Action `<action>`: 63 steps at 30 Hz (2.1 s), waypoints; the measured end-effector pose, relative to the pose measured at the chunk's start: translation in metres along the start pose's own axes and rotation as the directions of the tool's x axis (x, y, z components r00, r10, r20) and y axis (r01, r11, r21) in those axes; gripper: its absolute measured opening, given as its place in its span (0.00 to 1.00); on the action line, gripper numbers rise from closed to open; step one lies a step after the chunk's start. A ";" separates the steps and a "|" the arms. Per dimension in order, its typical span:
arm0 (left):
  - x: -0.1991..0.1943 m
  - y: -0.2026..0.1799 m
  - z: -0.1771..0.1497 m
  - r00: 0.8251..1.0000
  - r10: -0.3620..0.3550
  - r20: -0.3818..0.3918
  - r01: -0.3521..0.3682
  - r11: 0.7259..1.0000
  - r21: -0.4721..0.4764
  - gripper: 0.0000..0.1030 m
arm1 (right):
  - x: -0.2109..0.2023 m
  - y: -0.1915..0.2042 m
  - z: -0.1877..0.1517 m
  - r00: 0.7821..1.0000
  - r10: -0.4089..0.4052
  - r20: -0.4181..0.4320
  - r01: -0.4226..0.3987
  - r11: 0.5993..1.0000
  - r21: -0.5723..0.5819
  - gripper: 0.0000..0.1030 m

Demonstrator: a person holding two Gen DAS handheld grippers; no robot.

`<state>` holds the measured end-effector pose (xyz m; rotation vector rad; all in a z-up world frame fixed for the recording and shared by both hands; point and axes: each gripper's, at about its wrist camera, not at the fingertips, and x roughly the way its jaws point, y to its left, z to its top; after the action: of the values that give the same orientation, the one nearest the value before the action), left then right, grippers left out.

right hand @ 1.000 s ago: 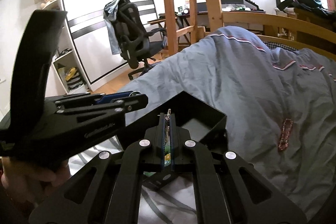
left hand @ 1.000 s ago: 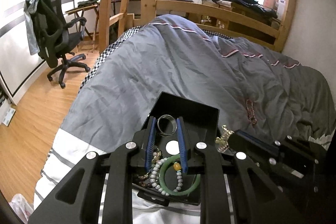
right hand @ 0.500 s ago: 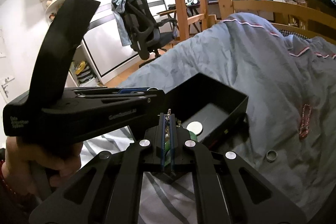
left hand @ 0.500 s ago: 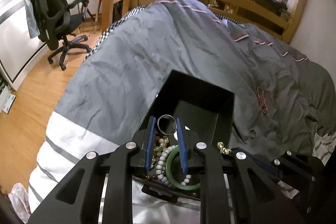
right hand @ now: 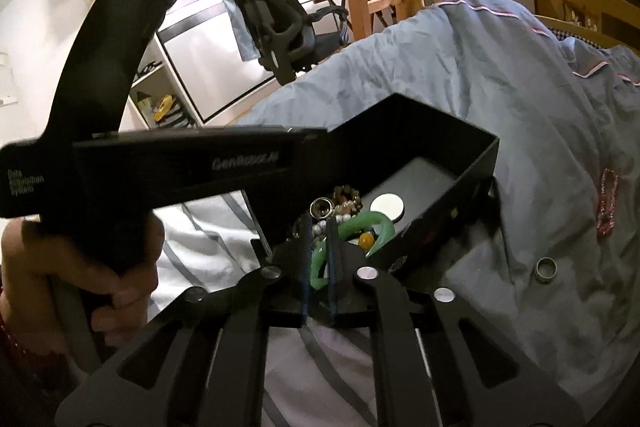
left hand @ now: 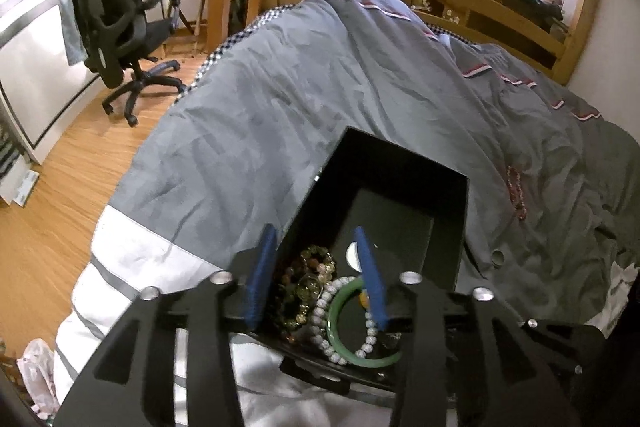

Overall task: Organize jewelry
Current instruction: 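Grasp remaining dark ring with left tool while right grasps red bead bracelet, then carry ring into black box with left tool while right carries red bracelet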

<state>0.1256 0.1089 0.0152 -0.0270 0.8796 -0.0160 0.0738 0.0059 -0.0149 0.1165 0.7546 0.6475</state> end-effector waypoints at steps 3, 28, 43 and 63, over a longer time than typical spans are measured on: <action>-0.010 -0.001 0.001 0.996 0.044 0.083 -0.043 0.999 -0.007 0.87 | -0.010 -0.006 0.001 0.999 0.017 0.044 -0.018 0.999 0.038 0.74; 0.010 -0.116 -0.018 0.956 -0.218 0.194 0.170 0.957 0.236 0.94 | -0.076 -0.157 0.013 0.872 -0.481 0.086 0.439 0.849 0.292 0.95; 0.061 -0.172 -0.044 0.944 -0.327 0.030 0.288 0.867 0.407 0.61 | -0.038 -0.208 0.012 0.916 -0.401 -0.024 0.392 0.881 0.266 0.50; 0.088 -0.153 -0.026 0.959 -0.279 -0.048 0.282 0.919 0.278 0.18 | -0.013 -0.218 0.002 0.918 -0.395 -0.026 0.387 0.880 0.275 0.08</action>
<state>0.1614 -0.0466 -0.0647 0.1144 0.8682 -0.4113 0.1778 -0.1757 -0.0759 0.2223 0.8073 0.1505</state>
